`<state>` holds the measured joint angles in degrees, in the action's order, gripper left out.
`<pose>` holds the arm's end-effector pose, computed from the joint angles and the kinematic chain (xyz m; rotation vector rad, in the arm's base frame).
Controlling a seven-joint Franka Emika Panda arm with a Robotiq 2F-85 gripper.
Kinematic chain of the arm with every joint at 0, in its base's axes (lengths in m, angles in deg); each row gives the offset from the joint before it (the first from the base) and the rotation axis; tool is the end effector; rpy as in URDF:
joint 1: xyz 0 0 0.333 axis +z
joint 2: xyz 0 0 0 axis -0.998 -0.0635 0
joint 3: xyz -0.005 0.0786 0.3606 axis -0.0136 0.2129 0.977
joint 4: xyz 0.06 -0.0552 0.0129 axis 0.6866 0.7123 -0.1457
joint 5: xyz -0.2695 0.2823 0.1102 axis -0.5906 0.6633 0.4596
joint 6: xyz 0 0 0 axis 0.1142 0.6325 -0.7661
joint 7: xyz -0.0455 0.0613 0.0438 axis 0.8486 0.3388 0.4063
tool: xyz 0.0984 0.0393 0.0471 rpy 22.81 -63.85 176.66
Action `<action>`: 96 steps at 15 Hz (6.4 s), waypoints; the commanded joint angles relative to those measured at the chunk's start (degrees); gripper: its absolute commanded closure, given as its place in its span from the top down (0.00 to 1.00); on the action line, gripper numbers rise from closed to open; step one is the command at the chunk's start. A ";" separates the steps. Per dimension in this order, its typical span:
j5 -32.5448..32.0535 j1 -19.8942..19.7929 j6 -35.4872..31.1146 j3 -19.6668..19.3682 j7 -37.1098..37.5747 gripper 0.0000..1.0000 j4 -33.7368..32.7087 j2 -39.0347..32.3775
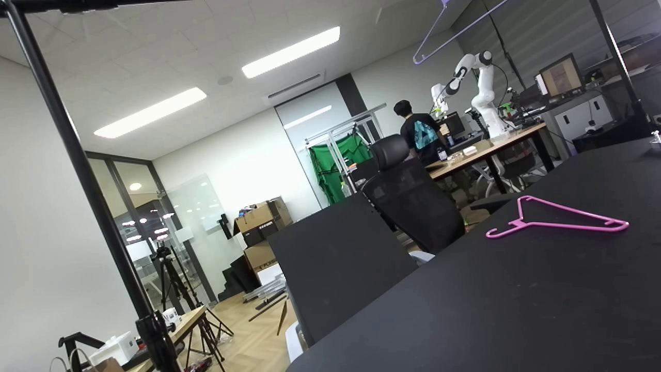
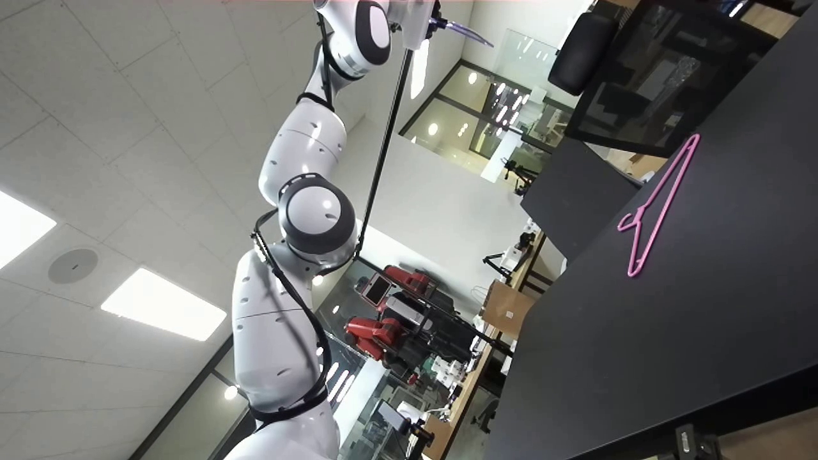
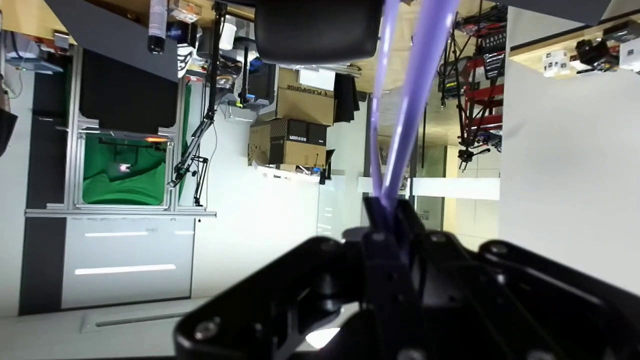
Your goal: Remove the plastic hanger from the metallic object and put it on the table
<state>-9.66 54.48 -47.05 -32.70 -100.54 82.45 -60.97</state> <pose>0.7514 -0.3847 0.6948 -2.5034 -0.2851 -1.7712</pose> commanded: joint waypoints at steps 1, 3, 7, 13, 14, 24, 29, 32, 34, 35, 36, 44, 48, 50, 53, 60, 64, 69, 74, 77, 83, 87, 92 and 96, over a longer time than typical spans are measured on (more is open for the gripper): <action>0.87 -0.35 0.26 1.41 1.72 0.02 -3.64 -1.05; 1.12 -0.30 -0.07 1.92 1.20 0.02 -3.89 -0.68; -2.22 0.71 4.36 2.07 5.18 0.02 -13.88 -5.53; -0.45 -1.67 4.39 1.58 3.98 0.02 -4.02 0.68; -0.72 -1.86 4.73 1.32 4.35 0.02 -3.95 0.75; -2.95 -3.99 12.39 -1.40 7.49 0.02 -4.24 3.15; -3.31 -4.48 15.16 -1.86 7.69 0.02 -4.27 4.17; -3.44 -4.82 18.47 -2.06 8.30 0.02 -3.79 5.08; -4.03 -4.81 20.55 -2.65 8.52 0.02 -3.67 5.66; -4.54 -4.76 21.38 -3.01 8.52 0.02 -3.73 5.91; -4.94 -4.83 22.17 -3.03 8.42 0.02 -3.84 6.16; -6.08 -5.63 28.09 -3.32 7.73 0.02 -4.15 9.19; -6.69 -6.11 32.09 -3.00 6.87 0.02 -3.70 10.93; -7.04 -6.27 35.94 -2.92 5.95 0.02 -3.38 11.77; -7.87 -6.02 40.67 -2.89 4.68 0.02 -3.62 12.39; -9.09 -4.71 50.87 -2.54 1.35 0.02 -4.09 12.36; -12.59 -1.63 57.62 -1.57 1.12 0.02 -12.19 6.47; -16.24 3.69 63.66 -1.58 -3.46 0.02 -12.25 3.96; -18.57 9.54 70.56 -0.95 -7.96 0.02 -12.13 1.21; -19.51 10.13 68.94 -0.83 -7.16 0.08 -8.14 2.55; -20.41 10.92 69.58 -0.92 -7.35 0.08 -8.91 1.90; -20.40 10.87 69.63 -0.92 -7.40 0.08 -8.92 1.90; -19.91 10.79 69.55 -0.58 -7.45 0.02 -8.93 1.16; -16.77 11.50 73.11 2.34 -6.58 0.02 -11.37 -5.30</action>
<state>-28.41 65.57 23.18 -32.88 -108.20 75.01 -60.76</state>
